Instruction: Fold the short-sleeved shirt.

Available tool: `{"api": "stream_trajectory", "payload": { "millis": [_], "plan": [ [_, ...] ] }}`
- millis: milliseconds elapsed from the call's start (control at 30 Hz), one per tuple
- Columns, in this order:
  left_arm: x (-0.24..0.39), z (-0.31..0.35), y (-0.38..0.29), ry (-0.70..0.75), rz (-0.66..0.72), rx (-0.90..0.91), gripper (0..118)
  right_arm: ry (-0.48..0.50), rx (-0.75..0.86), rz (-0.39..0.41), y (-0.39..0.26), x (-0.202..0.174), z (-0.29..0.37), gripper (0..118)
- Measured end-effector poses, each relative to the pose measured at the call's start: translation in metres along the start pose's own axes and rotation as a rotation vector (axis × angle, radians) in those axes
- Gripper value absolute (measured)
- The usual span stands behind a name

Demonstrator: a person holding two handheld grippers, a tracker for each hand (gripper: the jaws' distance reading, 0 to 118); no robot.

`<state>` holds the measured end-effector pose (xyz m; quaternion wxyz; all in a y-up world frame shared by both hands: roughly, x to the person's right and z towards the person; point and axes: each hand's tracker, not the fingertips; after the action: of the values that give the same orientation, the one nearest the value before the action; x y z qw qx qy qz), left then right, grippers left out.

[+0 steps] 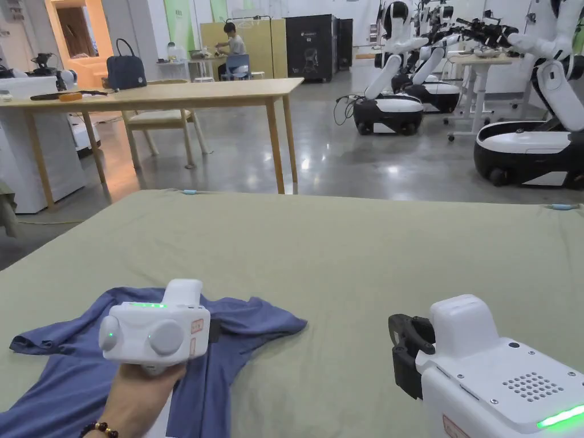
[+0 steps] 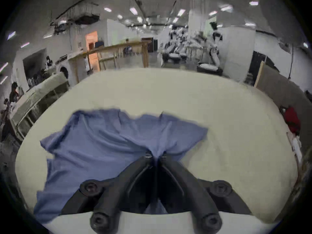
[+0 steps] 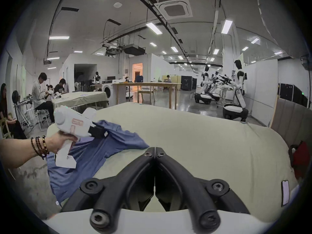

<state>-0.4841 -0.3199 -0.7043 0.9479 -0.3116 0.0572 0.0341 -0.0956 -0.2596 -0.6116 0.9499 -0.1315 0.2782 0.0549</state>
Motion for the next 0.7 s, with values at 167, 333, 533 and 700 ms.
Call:
{"api": "stream_trajectory", "payload": {
  "millis": [167,333,533,700],
  "plan": [
    [0.060,0.047,0.047,-0.148,-0.069,0.085,0,-0.051,0.059,-0.035,0.014,0.035,0.051,1],
    [0.187,0.085,0.086,-0.390,-0.213,0.156,0,-0.154,0.098,-0.009,0.029,0.082,0.130,1],
    [0.370,0.122,0.080,-0.707,-0.424,0.141,0,-0.331,0.128,0.001,0.031,0.134,0.223,1],
    [0.479,0.102,0.013,-0.741,-0.615,-0.009,0,-0.435,0.130,-0.031,0.014,0.163,0.270,1]
  ]
}}
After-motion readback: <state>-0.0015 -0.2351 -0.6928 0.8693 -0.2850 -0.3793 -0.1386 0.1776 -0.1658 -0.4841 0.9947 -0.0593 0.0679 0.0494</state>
